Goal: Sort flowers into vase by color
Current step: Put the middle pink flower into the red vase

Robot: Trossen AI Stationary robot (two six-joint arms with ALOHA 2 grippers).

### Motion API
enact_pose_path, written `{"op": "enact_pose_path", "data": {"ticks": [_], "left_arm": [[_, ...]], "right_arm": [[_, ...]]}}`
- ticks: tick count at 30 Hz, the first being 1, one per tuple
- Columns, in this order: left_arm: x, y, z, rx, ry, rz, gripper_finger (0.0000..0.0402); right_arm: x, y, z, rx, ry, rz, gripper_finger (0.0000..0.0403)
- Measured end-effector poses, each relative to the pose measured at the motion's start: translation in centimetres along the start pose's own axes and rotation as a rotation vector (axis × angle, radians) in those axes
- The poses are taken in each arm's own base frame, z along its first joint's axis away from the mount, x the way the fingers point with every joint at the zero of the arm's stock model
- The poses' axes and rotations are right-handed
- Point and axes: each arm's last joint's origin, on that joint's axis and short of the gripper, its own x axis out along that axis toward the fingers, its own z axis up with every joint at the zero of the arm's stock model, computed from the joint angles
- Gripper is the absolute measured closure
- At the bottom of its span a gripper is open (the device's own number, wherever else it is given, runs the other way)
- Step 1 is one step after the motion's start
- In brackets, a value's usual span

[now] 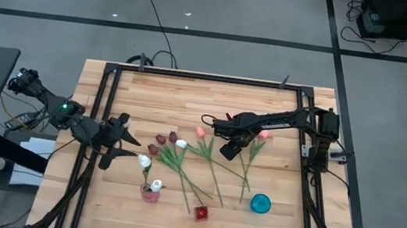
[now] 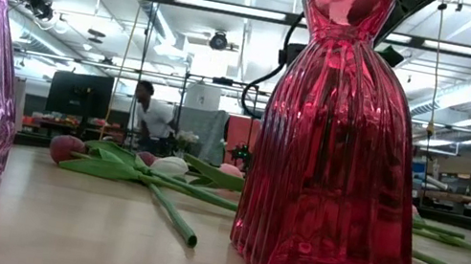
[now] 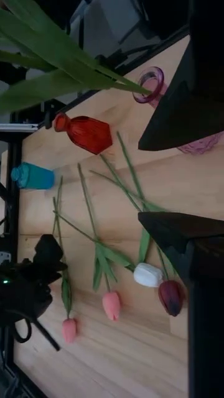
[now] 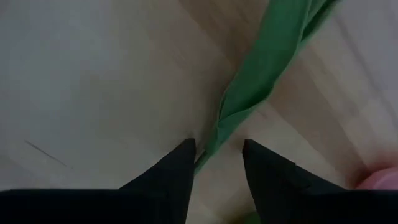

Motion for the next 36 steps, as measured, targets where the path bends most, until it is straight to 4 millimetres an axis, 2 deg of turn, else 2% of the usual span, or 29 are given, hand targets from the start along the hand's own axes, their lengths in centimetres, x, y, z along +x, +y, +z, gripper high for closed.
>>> {"op": "enact_pose_path", "data": {"ticks": [3,8,11,16,20,23,29,36], "left_arm": [[-0.2,0.1,0.0,-0.005,-0.005,-0.002,0.0225],[-1.2,0.4,0.1,-0.013,-0.057,-0.011,0.0225],[-2.2,0.7,0.3,0.001,-0.106,-0.017,0.0225],[-3.3,1.1,0.6,-0.005,-0.191,-0.032,0.0225],[-3.4,1.0,0.8,0.008,-0.217,-0.036,0.0225],[-3.4,1.1,0.9,0.023,-0.224,0.000,0.0225],[-3.4,1.2,1.1,0.003,-0.252,0.048,0.0225],[-3.5,1.4,1.2,-0.051,-0.275,0.091,0.0225]], "right_arm": [[-0.1,0.2,-0.1,-0.002,-0.013,-0.004,0.0297],[-0.2,0.2,0.0,-0.030,-0.034,-0.018,0.0388],[-1.3,0.5,0.4,-0.089,-0.156,-0.016,0.0385],[-7.9,1.5,0.5,-0.179,-0.557,0.189,0.0395],[-12.2,2.4,-1.2,-0.320,-0.749,0.363,0.0395],[-14.7,3.7,-2.8,-0.444,-0.899,0.469,0.0395],[-16.2,7.1,-6.3,-0.627,-1.143,0.732,0.0395],[-15.3,9.2,-9.7,-0.678,-1.259,0.934,0.0395]]}}
